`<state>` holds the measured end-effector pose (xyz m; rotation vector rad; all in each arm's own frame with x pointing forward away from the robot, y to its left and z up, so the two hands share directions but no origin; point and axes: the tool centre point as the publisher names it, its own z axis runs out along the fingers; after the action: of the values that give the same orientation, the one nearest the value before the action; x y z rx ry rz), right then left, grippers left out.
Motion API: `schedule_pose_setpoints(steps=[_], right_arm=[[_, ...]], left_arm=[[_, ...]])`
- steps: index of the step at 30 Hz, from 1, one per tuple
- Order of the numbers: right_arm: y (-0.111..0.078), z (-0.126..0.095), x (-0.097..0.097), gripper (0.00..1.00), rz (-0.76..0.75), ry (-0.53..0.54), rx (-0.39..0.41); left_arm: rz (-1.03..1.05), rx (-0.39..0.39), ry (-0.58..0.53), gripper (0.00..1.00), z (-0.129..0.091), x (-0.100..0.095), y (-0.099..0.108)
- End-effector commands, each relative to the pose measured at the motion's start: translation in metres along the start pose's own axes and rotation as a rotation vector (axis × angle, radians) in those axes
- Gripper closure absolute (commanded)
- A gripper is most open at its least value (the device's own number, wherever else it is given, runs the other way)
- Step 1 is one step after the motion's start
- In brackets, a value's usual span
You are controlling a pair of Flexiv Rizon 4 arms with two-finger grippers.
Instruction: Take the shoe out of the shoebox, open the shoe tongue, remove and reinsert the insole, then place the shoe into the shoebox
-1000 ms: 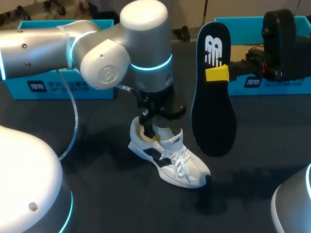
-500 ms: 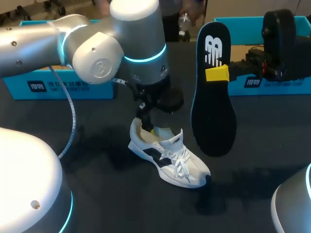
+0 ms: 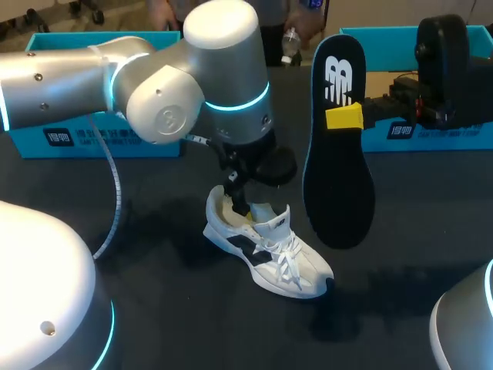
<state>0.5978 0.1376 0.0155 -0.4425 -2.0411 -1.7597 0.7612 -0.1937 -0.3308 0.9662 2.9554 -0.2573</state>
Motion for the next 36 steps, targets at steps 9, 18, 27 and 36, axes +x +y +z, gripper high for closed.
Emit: schedule_pose_setpoints(steps=[9, 18, 27, 36], right_arm=[[0.002, 0.003, -0.003, 1.00, 0.001, 0.003, 0.004], [0.002, 0.003, -0.003, 1.00, 0.001, 0.003, 0.004], [0.002, 0.003, -0.003, 1.00, 0.001, 0.003, 0.004], [0.002, 0.003, -0.003, 1.00, 0.001, 0.003, 0.004]], left_arm=[[-0.096, -0.029, -0.003, 0.00, -0.041, 0.019, 0.020], [-0.138, -0.025, -0.040, 0.00, -0.065, 0.027, 0.024], [-0.038, 0.000, -0.022, 0.00, -0.035, 0.017, 0.007], [-0.038, -0.023, -0.019, 0.00, 0.001, -0.005, 0.004]])
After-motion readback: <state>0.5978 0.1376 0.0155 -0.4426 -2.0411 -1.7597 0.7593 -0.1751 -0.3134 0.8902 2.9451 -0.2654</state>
